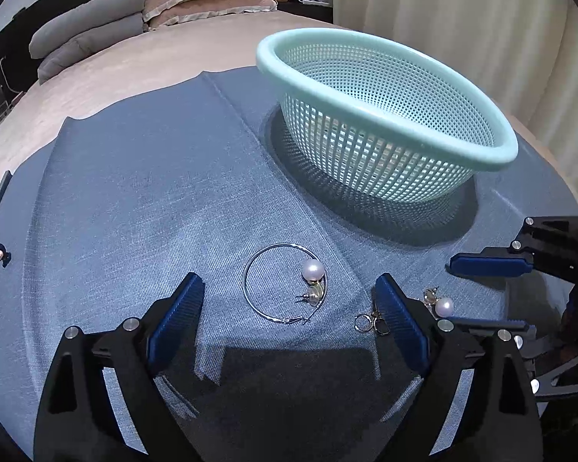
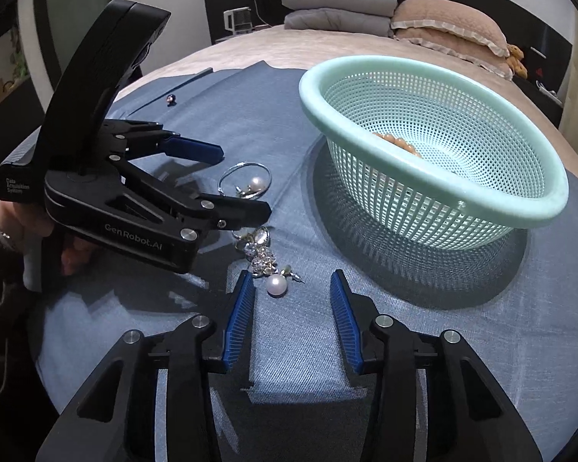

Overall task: Organize jewelry
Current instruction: 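Grasp the silver hoop earring with the left tool while the right tool grasps a pearl earring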

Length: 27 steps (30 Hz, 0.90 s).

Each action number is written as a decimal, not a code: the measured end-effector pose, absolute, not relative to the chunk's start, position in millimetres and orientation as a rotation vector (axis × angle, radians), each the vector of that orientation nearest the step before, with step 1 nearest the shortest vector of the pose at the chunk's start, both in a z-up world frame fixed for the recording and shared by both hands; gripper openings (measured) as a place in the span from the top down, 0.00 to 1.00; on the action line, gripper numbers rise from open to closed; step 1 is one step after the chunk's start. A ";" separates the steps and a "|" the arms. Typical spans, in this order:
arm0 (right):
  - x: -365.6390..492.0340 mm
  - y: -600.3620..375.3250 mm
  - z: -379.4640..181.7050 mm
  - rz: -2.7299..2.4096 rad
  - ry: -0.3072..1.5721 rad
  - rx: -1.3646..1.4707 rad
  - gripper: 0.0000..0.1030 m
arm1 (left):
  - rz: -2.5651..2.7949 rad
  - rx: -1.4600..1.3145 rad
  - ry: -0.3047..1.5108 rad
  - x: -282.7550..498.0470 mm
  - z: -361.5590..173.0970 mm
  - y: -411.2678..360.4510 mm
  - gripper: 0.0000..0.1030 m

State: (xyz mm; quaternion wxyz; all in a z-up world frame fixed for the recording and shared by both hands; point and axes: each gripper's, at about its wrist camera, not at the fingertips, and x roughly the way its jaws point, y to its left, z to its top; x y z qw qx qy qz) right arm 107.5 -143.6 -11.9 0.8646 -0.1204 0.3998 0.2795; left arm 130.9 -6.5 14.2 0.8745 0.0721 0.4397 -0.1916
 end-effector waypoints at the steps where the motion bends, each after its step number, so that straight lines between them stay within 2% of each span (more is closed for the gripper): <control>1: 107.5 -143.7 -12.4 0.589 0.837 -0.248 0.69 | -0.396 0.164 0.917 130.5 13.5 -8.1 0.14; 2: 107.5 -143.2 -12.4 0.594 0.840 -0.243 0.71 | -0.386 0.168 0.914 129.4 13.3 -8.5 0.17; 4: 107.2 -142.0 -12.3 0.605 0.847 -0.239 0.80 | -0.370 0.175 0.913 131.4 13.1 -7.4 0.23; 6: 106.8 -141.0 -13.4 0.604 0.851 -0.246 0.86 | -0.365 0.181 0.913 133.0 14.2 -5.1 0.35; 7: 106.5 -140.5 -13.2 0.606 0.856 -0.245 0.89 | -0.361 0.195 0.913 132.8 14.4 -4.9 0.38; 9: 107.8 -141.9 -12.1 0.610 0.867 -0.234 0.89 | -0.372 0.208 0.910 130.0 15.8 -2.9 0.50; 11: 107.6 -143.4 -10.5 0.610 0.874 -0.231 0.89 | -0.378 0.199 0.916 129.9 17.0 -1.7 0.56; 20: 106.7 -156.0 9.5 0.608 0.836 -0.199 0.89 | -0.397 0.188 0.926 121.1 25.8 -1.7 0.56; 27: 98.4 -171.1 42.0 0.623 0.748 -0.173 0.89 | -0.394 0.158 0.865 109.8 62.4 10.1 0.56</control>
